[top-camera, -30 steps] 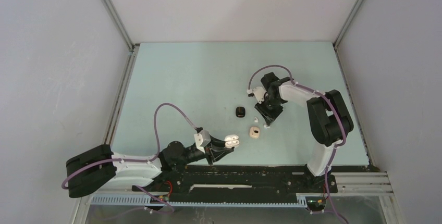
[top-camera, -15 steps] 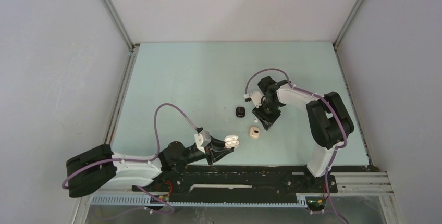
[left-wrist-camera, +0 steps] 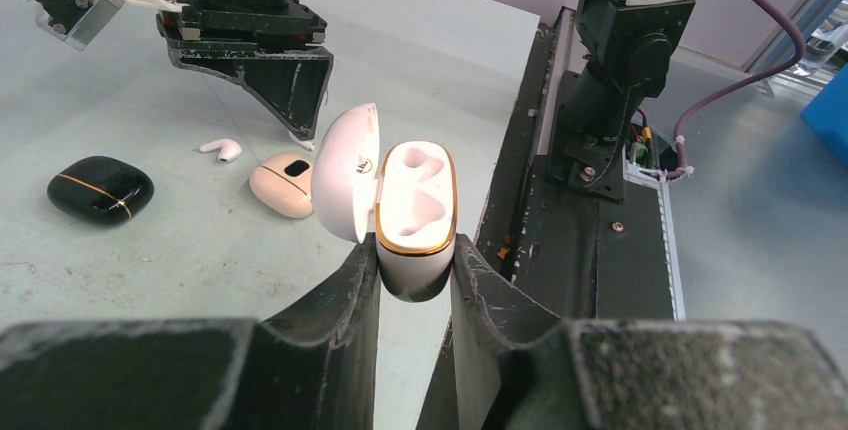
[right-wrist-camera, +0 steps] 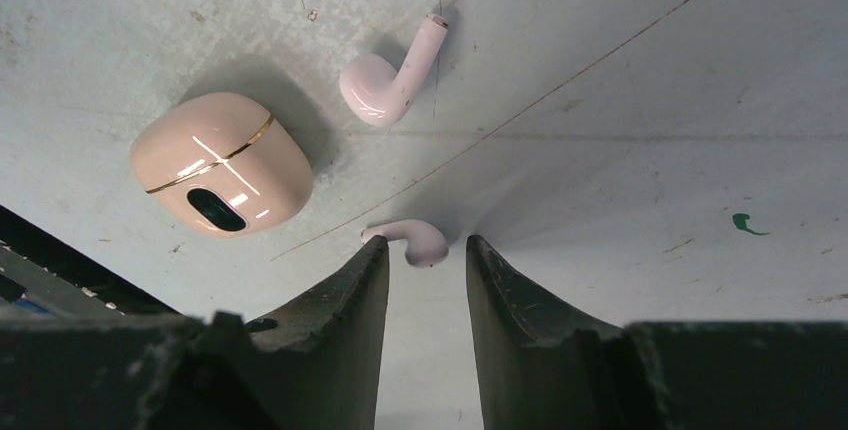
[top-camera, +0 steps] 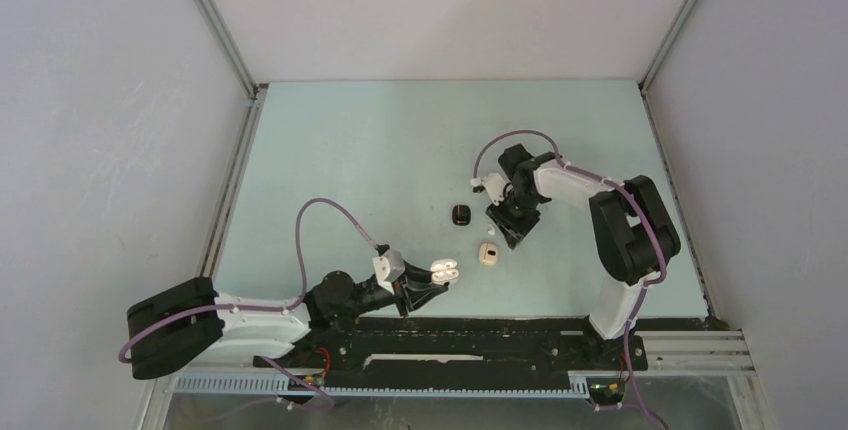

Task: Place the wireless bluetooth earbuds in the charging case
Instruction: Pick up the earbud from the center of the board.

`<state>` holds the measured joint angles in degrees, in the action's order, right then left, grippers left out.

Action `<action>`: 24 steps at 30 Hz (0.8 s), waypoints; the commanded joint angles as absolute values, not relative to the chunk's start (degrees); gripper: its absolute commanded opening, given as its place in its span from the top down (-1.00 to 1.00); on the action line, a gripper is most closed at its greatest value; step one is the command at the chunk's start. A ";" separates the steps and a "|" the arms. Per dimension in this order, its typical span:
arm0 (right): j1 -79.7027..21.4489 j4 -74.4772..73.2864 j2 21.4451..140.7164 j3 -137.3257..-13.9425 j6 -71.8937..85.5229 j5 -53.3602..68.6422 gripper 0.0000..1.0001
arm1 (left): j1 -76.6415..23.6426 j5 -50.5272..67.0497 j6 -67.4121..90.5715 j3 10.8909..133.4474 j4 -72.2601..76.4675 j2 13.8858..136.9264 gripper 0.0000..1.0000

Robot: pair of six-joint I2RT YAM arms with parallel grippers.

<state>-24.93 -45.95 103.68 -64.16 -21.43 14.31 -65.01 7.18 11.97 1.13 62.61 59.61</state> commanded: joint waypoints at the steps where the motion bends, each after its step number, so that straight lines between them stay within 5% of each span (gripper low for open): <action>1: -23.81 -44.99 103.84 -63.63 -22.14 15.13 0.28 | -65.21 6.28 11.25 1.41 64.59 59.69 1.00; 14: -23.87 -43.89 104.75 -63.61 -23.07 15.82 0.37 | -65.21 6.34 11.34 1.49 64.59 59.85 1.00; 24: -24.01 -44.97 102.21 -63.63 -22.95 16.57 0.79 | -65.21 6.09 11.34 1.14 64.58 59.60 1.00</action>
<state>-23.73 -45.76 103.77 -63.90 -22.48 16.16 -65.01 7.11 11.99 1.13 62.57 59.96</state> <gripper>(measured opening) 0.158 0.294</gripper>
